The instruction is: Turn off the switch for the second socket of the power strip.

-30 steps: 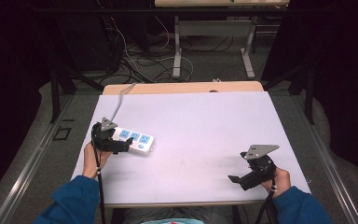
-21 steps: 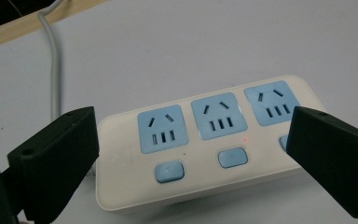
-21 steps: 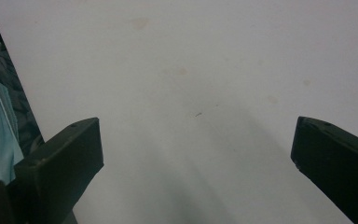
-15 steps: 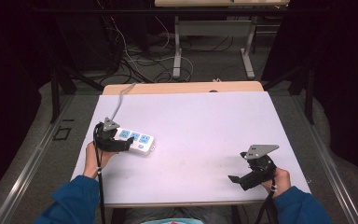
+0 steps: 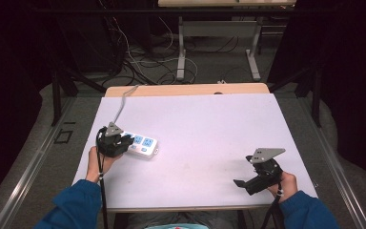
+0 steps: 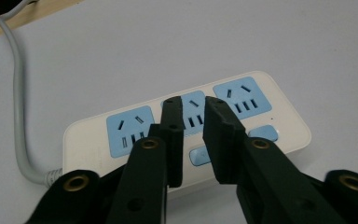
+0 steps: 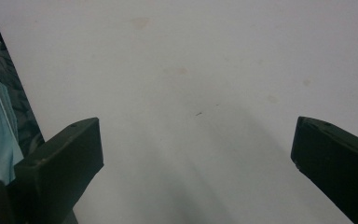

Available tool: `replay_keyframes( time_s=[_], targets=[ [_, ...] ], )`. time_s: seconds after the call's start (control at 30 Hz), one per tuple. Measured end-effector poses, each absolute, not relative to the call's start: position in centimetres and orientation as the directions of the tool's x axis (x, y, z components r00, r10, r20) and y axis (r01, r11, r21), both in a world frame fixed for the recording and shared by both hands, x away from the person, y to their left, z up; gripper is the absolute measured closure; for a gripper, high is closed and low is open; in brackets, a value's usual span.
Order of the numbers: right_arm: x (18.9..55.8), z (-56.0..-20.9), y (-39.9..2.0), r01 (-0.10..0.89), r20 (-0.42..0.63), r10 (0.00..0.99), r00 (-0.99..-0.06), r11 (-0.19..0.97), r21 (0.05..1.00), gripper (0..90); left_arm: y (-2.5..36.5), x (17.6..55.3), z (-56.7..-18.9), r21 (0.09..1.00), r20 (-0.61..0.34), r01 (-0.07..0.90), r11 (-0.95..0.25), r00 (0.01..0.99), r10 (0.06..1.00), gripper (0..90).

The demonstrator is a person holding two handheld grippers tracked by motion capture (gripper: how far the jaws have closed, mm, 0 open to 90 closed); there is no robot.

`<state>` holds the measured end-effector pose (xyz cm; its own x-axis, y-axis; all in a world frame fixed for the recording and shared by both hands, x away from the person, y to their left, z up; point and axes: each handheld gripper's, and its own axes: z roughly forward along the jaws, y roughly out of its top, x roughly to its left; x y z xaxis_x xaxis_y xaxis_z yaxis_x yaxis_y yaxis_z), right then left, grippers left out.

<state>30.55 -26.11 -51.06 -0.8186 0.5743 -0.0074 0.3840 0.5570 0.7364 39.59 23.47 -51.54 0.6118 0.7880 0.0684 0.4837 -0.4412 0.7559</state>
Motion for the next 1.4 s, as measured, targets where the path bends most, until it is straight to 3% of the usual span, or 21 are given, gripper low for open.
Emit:
replay_keyframes(
  time_s=[0.13,1.4],
  targets=[
    [30.6,-51.0,-26.1,0.387,-0.009,0.574,-0.819,0.563,0.73,1.5,23.5,39.5,-51.5,0.768,0.057,0.47,-0.435,0.626,0.777,90.0],
    [30.5,-51.1,-26.1,0.403,0.004,0.58,-0.815,0.561,0.723,1.6,23.0,39.9,-53.3,0.708,0.031,0.526,-0.472,0.644,0.764,90.0]
  ],
)
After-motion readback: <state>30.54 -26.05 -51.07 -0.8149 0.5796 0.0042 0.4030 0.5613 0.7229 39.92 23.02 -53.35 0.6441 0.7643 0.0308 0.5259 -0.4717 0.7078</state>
